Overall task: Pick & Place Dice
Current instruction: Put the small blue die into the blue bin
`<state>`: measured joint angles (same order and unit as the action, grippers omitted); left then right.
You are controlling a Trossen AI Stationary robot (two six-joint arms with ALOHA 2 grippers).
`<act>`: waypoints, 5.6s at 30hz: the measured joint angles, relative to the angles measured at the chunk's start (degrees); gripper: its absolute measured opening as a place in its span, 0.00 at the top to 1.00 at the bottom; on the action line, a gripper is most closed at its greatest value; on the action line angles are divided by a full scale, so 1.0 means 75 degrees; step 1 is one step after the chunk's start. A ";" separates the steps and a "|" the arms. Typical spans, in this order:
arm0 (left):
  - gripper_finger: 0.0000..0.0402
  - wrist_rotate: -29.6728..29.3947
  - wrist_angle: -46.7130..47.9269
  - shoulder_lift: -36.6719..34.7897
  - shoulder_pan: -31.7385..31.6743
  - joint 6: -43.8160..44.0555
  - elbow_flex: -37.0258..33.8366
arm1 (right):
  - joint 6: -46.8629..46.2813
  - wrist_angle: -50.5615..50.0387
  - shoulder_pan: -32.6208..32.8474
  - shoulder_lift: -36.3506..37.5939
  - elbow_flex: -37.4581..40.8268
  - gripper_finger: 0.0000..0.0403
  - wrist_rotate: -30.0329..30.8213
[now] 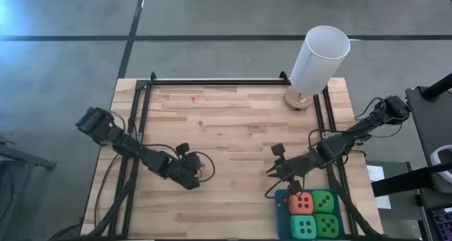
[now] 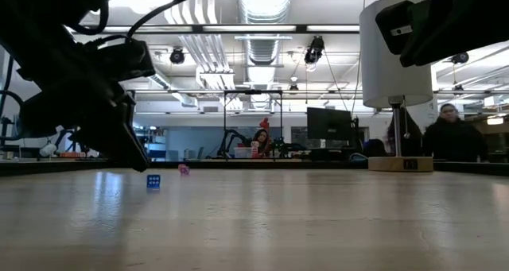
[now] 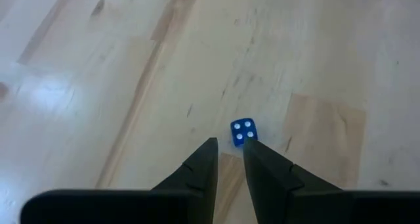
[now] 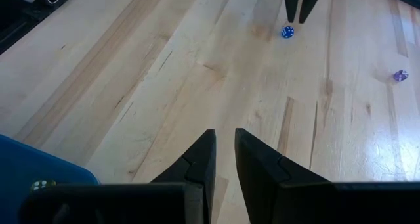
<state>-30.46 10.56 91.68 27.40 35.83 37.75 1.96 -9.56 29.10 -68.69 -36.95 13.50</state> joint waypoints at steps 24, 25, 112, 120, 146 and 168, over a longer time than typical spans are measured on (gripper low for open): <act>0.81 -0.0003 -0.0982 0.0290 0.0000 0.0172 -0.0465 | 0.0000 0.0004 0.0003 0.0000 0.0012 0.87 -0.0006; 0.81 -0.0003 -0.1074 0.0301 -0.0001 0.0170 -0.0465 | 0.0000 0.0008 0.0002 0.0000 0.0012 0.87 -0.0006; 0.81 0.1327 -0.3067 0.1967 -0.2632 -0.2008 0.1073 | 0.0210 0.0102 0.0000 0.0000 0.0012 0.87 0.0003; 0.81 0.1329 -0.3088 0.1960 -0.2637 -0.2002 0.1073 | 0.0230 0.0209 0.0000 0.0003 0.0013 0.87 0.0006; 0.81 0.1445 -0.3088 0.1953 -0.2646 -0.2124 0.1070 | 0.0230 0.0210 0.0000 0.0003 0.0012 0.87 0.0009; 0.81 0.1871 -0.2959 0.3667 -0.2861 -0.3204 0.3160 | 0.0396 0.0390 -0.0003 0.0003 0.0006 0.87 0.0012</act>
<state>-16.42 -11.64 119.18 5.94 11.80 61.46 4.93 -6.64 29.08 -68.66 -36.91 13.58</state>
